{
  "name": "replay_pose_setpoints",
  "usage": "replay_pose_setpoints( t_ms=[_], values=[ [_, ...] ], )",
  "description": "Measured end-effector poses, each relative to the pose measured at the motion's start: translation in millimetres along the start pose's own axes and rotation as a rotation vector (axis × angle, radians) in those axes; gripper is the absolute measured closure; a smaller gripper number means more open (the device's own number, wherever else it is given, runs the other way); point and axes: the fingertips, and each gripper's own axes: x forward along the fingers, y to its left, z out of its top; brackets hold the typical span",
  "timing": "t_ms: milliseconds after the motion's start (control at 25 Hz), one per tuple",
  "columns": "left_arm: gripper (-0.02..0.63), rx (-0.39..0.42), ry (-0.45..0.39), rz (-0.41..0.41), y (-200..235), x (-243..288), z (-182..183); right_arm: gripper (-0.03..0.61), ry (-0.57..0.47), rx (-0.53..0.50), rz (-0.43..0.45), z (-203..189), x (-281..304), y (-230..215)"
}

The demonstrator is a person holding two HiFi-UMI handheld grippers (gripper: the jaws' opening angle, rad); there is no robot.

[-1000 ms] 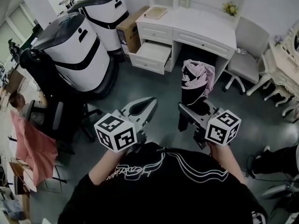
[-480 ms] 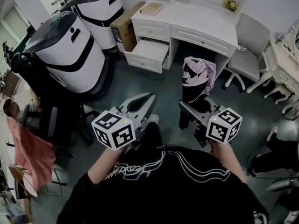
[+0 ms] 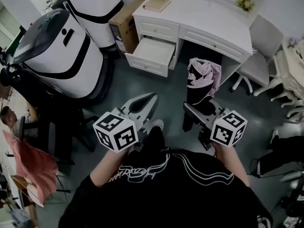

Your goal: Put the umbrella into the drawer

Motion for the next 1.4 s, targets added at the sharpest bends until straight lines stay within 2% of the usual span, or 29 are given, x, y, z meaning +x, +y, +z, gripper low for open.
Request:
replay_pose_setpoints(
  t_ms=[400, 600, 920, 1200, 1400],
  values=[
    [0.594, -0.050, 0.047, 0.001, 184, 93, 84, 0.367, 0.060, 0.038, -0.027, 71, 173, -100],
    [0.594, -0.070, 0.064, -0.014, 256, 131, 108, 0.367, 0.103, 0.020, -0.050, 92, 238, -138],
    [0.594, -0.105, 0.103, 0.009, 332, 172, 116, 0.367, 0.137, 0.037, -0.052, 109, 307, -191],
    [0.594, -0.127, 0.097, 0.035, 346, 191, 108, 0.367, 0.176, 0.041, -0.016, 104, 325, -218],
    [0.594, -0.172, 0.121, 0.084, 403, 222, 119, 0.367, 0.225, 0.065, 0.007, 114, 381, -261]
  ],
)
